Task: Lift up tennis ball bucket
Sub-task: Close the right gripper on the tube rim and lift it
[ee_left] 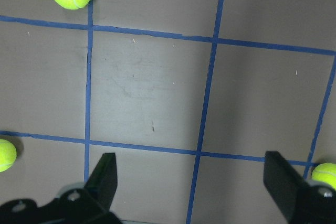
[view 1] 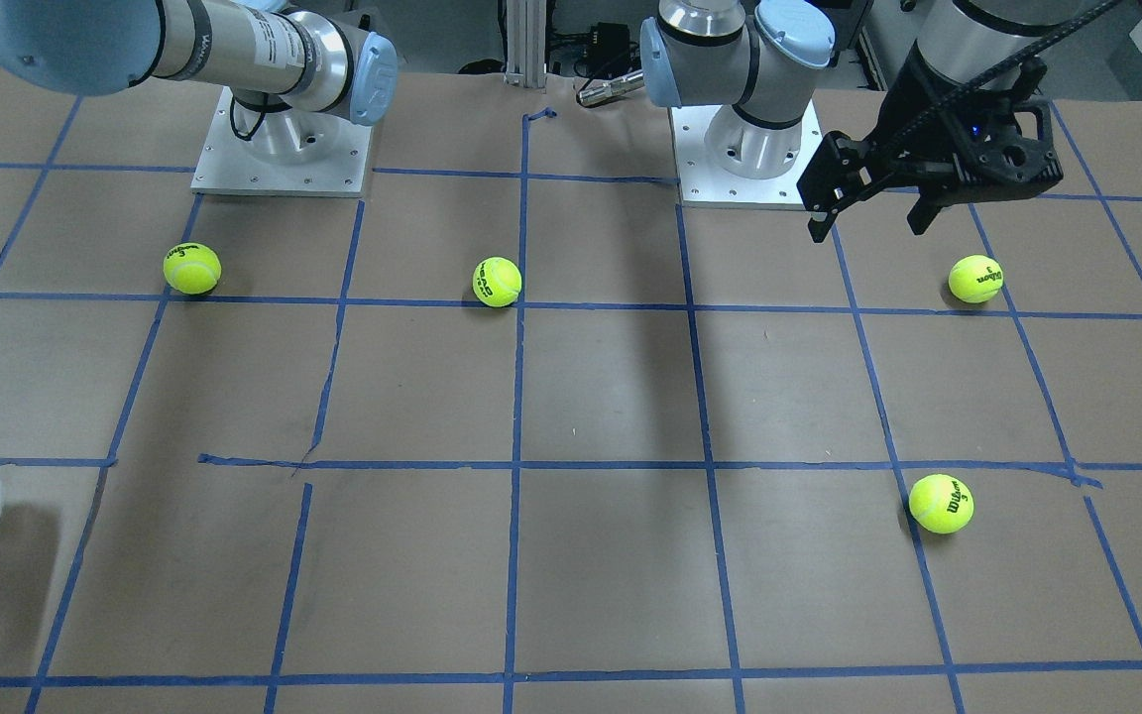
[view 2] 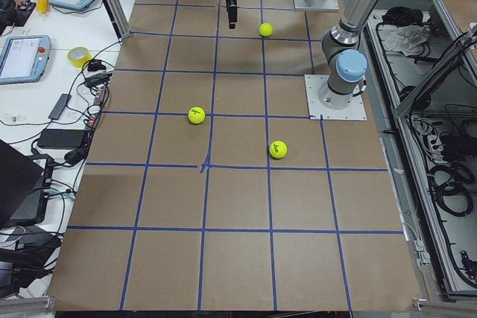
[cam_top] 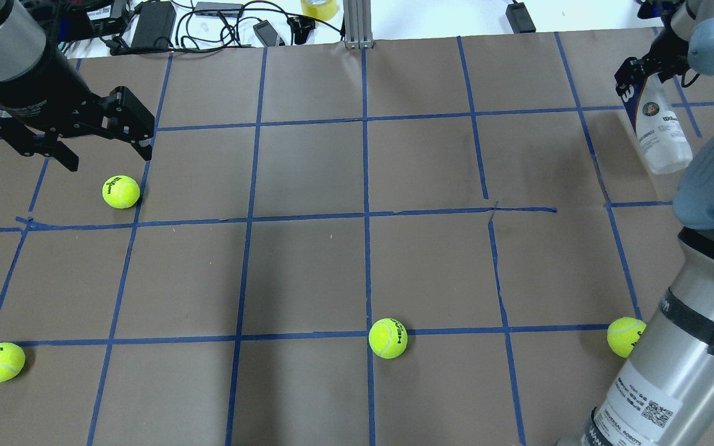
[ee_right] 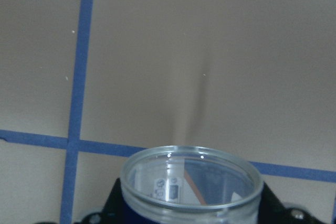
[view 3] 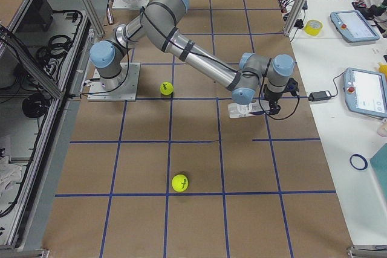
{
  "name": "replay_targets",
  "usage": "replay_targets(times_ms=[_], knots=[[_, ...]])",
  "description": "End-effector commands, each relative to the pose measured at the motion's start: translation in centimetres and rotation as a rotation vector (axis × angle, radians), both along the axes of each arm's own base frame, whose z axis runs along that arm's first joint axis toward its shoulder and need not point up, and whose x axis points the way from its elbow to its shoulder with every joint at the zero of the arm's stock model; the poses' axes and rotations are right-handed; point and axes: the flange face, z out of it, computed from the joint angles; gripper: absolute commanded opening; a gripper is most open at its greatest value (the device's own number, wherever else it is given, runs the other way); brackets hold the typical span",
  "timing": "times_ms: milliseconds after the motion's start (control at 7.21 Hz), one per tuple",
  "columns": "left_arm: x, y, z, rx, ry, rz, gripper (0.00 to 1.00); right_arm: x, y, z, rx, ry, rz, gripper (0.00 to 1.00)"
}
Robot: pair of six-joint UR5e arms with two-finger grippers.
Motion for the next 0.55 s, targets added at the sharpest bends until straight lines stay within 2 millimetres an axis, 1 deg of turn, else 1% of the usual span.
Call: replay_targets(times_ms=[0,139,277,416], knots=[[0.2,0.2,0.1,-0.003,0.001,0.007,1.0,8.9,0.3,4.1,-0.044,0.005,0.157,0.47],[0.5,0.2,0.1,0.0,-0.001,0.01,1.0,17.7,0.6,6.5,-0.056,0.032,0.297,0.45],[0.4,0.2,0.0,0.002,0.001,0.011,1.0,23.2,1.4,6.1,-0.033,0.031,0.378,0.45],[0.2,0.5,0.4,-0.004,-0.002,0.007,1.0,29.9,3.6,3.9,0.014,0.014,0.492,0.3]])
